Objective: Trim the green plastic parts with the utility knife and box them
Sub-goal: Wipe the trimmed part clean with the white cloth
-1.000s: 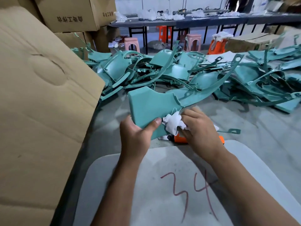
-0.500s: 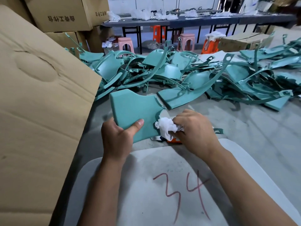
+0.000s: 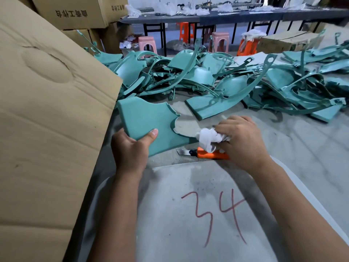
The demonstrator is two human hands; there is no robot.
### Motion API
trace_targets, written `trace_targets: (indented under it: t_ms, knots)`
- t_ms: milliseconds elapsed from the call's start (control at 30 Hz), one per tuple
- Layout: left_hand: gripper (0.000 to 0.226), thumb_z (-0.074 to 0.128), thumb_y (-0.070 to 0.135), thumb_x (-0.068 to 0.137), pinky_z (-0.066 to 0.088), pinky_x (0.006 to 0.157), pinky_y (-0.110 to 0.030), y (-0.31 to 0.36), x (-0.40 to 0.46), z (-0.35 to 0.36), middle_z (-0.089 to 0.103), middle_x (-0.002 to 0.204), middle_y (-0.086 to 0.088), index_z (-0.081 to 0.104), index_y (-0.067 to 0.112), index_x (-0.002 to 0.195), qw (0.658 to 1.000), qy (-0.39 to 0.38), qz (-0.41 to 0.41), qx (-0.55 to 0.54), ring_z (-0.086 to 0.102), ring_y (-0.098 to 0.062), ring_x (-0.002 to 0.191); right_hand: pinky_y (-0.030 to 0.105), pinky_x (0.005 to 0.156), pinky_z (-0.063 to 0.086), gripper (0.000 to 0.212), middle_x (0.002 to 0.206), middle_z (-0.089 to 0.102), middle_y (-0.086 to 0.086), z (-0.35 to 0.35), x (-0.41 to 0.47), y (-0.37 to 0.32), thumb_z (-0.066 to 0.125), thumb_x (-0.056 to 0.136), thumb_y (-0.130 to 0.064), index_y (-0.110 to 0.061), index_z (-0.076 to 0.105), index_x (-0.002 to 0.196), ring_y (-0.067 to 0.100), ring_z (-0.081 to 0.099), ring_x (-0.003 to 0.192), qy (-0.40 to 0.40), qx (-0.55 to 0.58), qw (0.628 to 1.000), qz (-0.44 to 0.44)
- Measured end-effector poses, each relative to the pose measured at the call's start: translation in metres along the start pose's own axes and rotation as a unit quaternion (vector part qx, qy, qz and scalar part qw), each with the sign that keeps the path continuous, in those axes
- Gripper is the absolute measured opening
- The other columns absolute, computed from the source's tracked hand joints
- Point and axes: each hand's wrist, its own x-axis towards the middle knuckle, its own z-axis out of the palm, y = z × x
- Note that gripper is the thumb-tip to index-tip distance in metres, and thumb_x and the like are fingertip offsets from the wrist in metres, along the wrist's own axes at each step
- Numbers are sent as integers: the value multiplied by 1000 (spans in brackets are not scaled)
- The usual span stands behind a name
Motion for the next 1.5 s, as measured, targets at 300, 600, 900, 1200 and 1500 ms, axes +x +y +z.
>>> trace_targets:
  t_ms: [300,600,900,1200,1500]
  knots:
    - [23,82,-3,68,57,62,-22,5,-2,5,79,84,9,74,15,80,991,44,-64,-112,77,-11,79,30,68,44,15,76,60,-13,-3,-1,25,54,98,-16,-22,60,86,3,52,71,458,360,734,350]
    - [22,86,2,67,62,80,-36,8,-21,32,79,86,7,76,20,76,997,22,-43,-67,76,-11,80,36,106,43,38,127,54,13,20,1,-45,45,97,-4,-21,46,130,27,55,118,355,346,860,116]
    - [19,86,20,71,50,56,-11,17,-49,49,74,79,13,73,17,84,994,-81,66,26,69,4,70,16,59,38,18,70,60,-8,23,1,-40,54,92,0,-15,60,83,0,52,64,202,226,935,183]
    - [20,84,12,73,52,61,-12,17,-48,41,70,74,25,71,26,79,995,-49,83,17,69,8,71,32,87,50,38,115,66,16,6,8,-21,40,108,-16,8,45,137,15,62,98,384,486,719,315]
    - [25,79,33,72,61,56,-32,24,-66,48,74,82,3,72,17,89,983,-156,95,29,71,-8,74,17,60,33,22,72,50,-20,11,3,-27,42,83,-4,-11,62,83,2,39,64,296,223,926,78]
